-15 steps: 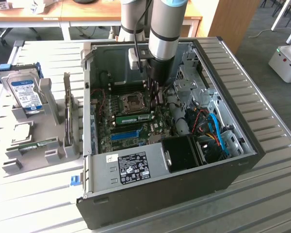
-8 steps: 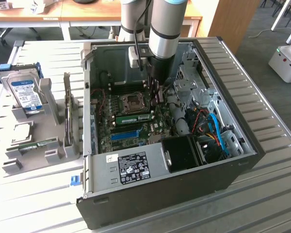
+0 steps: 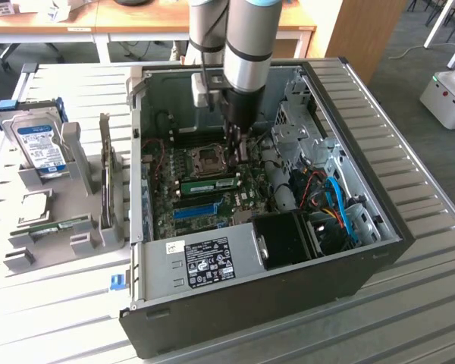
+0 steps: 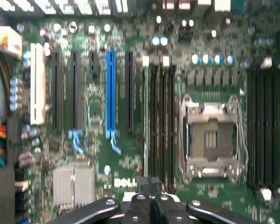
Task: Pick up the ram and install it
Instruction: 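Press down the ram until it locks into place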
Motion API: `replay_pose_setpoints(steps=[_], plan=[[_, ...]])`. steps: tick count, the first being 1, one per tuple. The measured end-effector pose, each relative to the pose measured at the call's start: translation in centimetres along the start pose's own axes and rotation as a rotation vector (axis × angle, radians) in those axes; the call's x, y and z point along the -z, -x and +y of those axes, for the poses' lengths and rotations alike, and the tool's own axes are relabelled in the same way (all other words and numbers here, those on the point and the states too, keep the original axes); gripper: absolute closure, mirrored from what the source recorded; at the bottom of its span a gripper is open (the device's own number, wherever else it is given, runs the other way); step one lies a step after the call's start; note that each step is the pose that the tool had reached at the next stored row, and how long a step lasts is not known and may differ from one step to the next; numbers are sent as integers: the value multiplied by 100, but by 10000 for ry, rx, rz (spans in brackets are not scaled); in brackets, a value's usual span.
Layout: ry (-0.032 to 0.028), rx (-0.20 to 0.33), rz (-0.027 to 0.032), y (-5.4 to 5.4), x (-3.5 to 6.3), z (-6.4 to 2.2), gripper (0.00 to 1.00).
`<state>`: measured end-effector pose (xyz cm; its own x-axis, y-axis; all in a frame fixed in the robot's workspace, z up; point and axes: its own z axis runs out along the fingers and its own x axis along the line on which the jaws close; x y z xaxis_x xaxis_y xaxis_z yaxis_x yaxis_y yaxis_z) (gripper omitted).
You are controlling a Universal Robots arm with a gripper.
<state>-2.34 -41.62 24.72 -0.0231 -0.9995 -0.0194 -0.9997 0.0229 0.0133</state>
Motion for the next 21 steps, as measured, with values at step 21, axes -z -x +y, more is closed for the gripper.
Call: replay_pose_setpoints(steps=[21], plan=[[0, 0, 0, -15, -15, 639, 89]])
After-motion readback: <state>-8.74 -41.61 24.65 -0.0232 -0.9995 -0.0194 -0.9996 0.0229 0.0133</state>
